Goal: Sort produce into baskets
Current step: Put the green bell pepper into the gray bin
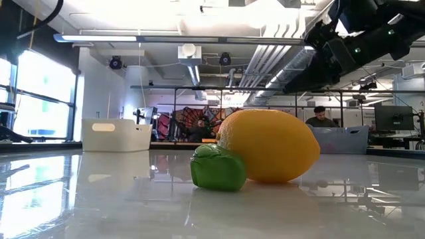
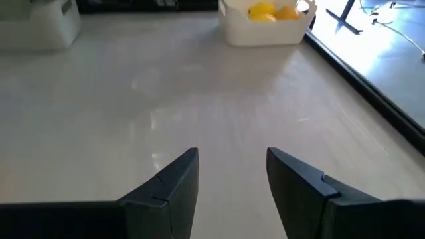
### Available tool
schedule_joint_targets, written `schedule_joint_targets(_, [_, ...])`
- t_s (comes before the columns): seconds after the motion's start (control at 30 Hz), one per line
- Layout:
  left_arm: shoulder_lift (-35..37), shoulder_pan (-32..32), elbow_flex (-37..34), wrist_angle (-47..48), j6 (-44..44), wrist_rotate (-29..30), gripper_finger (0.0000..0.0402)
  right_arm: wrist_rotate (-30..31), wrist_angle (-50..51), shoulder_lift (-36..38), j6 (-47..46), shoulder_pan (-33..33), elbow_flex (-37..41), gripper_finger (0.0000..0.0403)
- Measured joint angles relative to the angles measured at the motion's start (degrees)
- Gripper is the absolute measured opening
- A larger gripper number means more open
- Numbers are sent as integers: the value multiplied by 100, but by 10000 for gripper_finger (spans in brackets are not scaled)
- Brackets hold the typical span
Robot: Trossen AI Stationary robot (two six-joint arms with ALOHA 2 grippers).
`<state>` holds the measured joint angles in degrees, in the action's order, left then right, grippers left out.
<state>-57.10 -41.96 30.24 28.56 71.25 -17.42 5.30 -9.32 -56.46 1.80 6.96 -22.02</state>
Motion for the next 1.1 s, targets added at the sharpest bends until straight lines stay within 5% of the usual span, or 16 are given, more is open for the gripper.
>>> schedule_joint_targets(0.2, [216,567,2,-469,-2033,521,118,-23,-85,-431,281,-247,0,167])
schedule_joint_targets(0.53, [139,2513,2,-969,-5300,254,12,-17,-860,-897,51,-722,0,167])
schedule_joint_targets(0.7, [-157,3376,2,-1922,-6753,261,5,24,-783,-894,-467,-963,-10,167])
schedule_joint_targets(1.1, [-1785,4724,4,-5288,-8002,263,1,481,2037,-894,-2128,-1570,-1069,201])
